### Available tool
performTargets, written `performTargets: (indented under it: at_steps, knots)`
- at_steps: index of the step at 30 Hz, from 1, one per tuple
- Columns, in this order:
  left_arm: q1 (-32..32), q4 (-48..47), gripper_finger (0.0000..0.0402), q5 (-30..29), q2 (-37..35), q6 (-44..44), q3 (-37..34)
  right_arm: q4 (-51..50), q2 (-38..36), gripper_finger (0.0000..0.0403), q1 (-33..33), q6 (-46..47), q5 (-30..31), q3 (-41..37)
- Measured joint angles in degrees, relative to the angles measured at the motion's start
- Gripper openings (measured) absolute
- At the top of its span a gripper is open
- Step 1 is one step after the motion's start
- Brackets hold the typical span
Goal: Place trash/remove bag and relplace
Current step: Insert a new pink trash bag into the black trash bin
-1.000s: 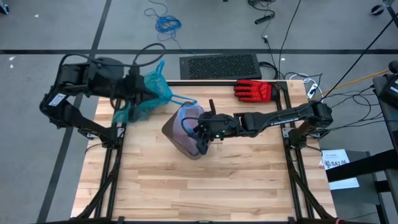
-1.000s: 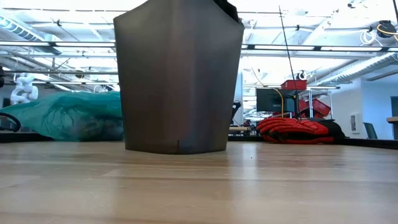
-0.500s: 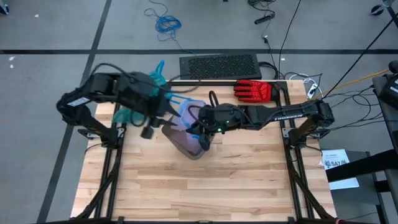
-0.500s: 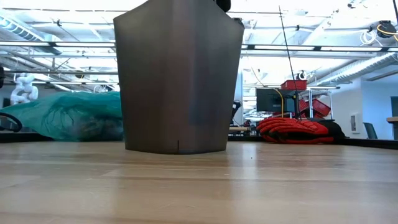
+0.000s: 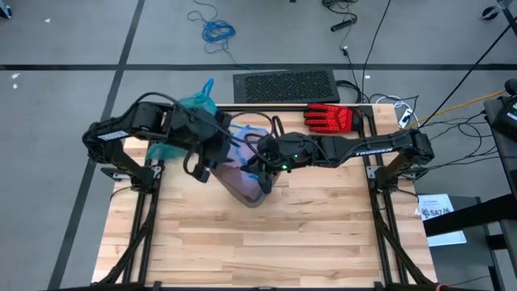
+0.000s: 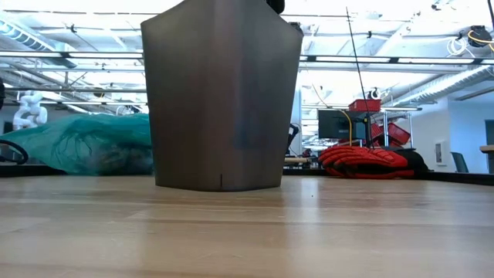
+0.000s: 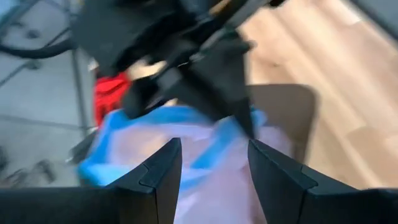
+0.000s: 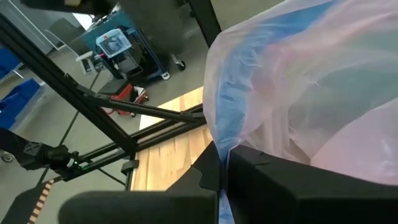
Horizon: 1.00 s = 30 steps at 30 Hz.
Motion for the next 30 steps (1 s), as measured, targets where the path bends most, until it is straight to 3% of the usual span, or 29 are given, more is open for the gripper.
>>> performTargets:
  at_steps: [8,19,23,27,30]
  knots:
    - [0.5,2.4,0.018,-2.2,0.7,0.5,0.0,0.0,0.0,0.0,0.2,0.7,-0.3,0.0]
    - [0.3,-4.0,0.0176,-1.3,5.1,0.1,0.0,0.7,0.0,0.0,0.3,0.8,-2.7,0.0]
    - [0.3,-5.9,0.0129,-2.5,5.9,-1.1,0.0,0.8,0.0,0.0,0.5,0.4,-3.0,0.0]
    - [0.3,-6.9,0.0024,-2.5,5.9,-2.3,0.0,0.7,0.0,0.0001,0.5,0.8,-3.0,0.0]
    - [0.7,-7.7,0.0007,-2.5,5.8,-5.7,0.0,0.5,0.0,0.0012,0.5,1.1,-3.0,0.0]
